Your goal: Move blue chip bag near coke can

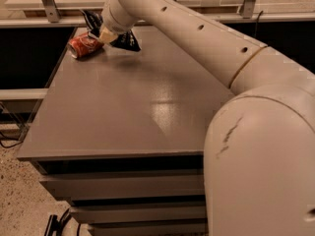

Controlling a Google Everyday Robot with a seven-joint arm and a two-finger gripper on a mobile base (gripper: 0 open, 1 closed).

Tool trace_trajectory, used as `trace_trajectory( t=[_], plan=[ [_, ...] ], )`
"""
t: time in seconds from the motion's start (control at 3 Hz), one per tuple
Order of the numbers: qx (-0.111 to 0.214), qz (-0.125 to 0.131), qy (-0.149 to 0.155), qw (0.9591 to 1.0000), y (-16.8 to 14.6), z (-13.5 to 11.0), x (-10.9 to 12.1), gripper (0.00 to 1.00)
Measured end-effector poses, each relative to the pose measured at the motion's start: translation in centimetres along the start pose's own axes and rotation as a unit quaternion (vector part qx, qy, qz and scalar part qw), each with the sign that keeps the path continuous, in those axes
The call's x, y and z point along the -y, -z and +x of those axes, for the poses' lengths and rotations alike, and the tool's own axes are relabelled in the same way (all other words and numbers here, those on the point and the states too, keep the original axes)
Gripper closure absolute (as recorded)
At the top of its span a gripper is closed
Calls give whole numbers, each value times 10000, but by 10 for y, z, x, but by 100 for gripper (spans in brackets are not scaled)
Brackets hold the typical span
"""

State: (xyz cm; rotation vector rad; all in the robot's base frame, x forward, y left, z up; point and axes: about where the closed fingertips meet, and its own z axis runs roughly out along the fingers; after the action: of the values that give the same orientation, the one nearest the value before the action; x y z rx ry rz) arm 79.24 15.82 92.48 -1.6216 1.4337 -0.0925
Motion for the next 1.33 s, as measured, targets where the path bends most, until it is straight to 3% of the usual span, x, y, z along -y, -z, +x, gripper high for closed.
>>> trace_trajectory(
  t=[1.0,1.33],
  plan=[
    [61,-101,59,9999,-8,-4,-8,13],
    [43,-114,46,9999,-4,-1,-10,0]
  ],
)
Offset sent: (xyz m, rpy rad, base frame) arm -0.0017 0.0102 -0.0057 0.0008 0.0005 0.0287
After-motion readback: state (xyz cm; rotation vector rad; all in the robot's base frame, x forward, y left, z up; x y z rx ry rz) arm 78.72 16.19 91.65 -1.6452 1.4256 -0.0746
